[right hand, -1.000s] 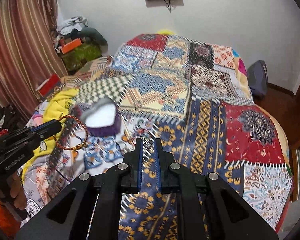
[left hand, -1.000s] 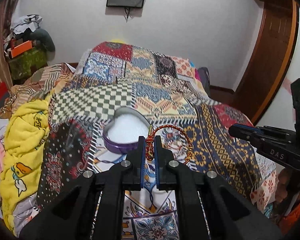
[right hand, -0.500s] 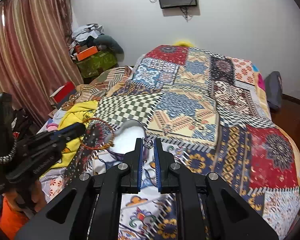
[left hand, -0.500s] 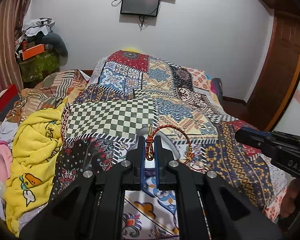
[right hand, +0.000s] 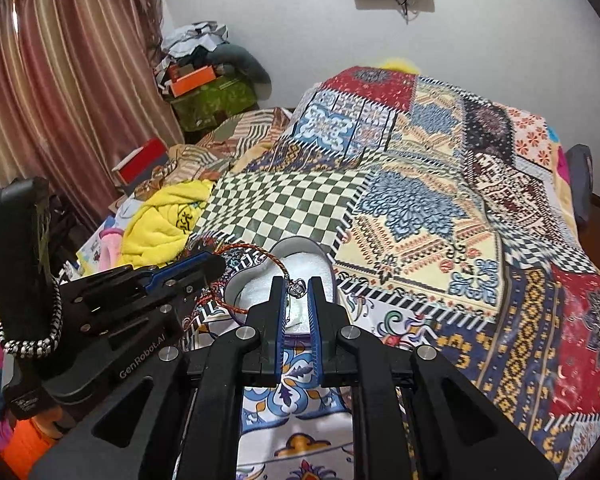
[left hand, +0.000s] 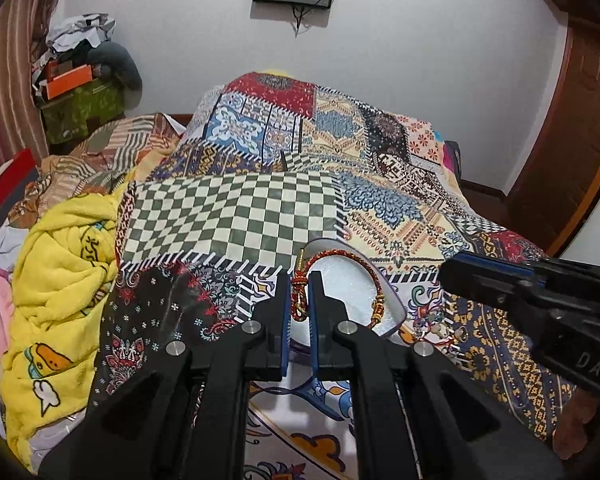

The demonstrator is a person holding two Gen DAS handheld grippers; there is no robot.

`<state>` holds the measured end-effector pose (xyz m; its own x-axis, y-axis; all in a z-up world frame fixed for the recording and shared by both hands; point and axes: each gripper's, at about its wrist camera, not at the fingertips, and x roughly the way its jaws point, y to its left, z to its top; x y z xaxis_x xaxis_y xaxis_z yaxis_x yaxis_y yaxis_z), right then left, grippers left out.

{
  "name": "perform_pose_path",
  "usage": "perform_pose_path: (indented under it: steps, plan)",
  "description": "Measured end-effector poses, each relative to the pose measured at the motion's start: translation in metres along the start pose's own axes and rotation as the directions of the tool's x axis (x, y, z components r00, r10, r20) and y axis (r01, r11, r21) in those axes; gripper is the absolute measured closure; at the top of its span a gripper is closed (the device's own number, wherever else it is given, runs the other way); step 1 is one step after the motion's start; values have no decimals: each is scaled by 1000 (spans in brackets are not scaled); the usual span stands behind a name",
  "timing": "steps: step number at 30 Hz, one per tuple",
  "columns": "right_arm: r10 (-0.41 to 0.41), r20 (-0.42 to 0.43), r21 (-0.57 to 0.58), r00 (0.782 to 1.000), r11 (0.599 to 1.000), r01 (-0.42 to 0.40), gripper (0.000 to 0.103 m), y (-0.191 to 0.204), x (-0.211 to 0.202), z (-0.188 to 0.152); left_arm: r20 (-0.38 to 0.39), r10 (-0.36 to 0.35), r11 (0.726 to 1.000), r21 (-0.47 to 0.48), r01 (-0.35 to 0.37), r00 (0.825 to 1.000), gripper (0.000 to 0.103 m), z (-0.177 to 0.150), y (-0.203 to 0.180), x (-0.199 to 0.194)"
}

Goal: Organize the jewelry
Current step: 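Carry both items to the purple heart tin while the right tool releases its ring inside, then lower the bracelet into the heart tin and open the left tool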

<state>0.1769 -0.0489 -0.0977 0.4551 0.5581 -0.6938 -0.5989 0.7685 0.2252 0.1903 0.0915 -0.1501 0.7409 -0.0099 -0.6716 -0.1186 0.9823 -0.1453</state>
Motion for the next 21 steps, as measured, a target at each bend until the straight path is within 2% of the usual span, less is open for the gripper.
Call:
perform_pose_path:
  steps: [10,21]
  plan:
    - [4,-96,8,995,1000,-3,93,-6,42,-4,-43,9,1000,28,-8,999,97,-2,1,20]
    - [3,-126,-11,992,1000,-4,93,-9,53,-11,-78,-9,1000,20,11,997,97,-2,1,30]
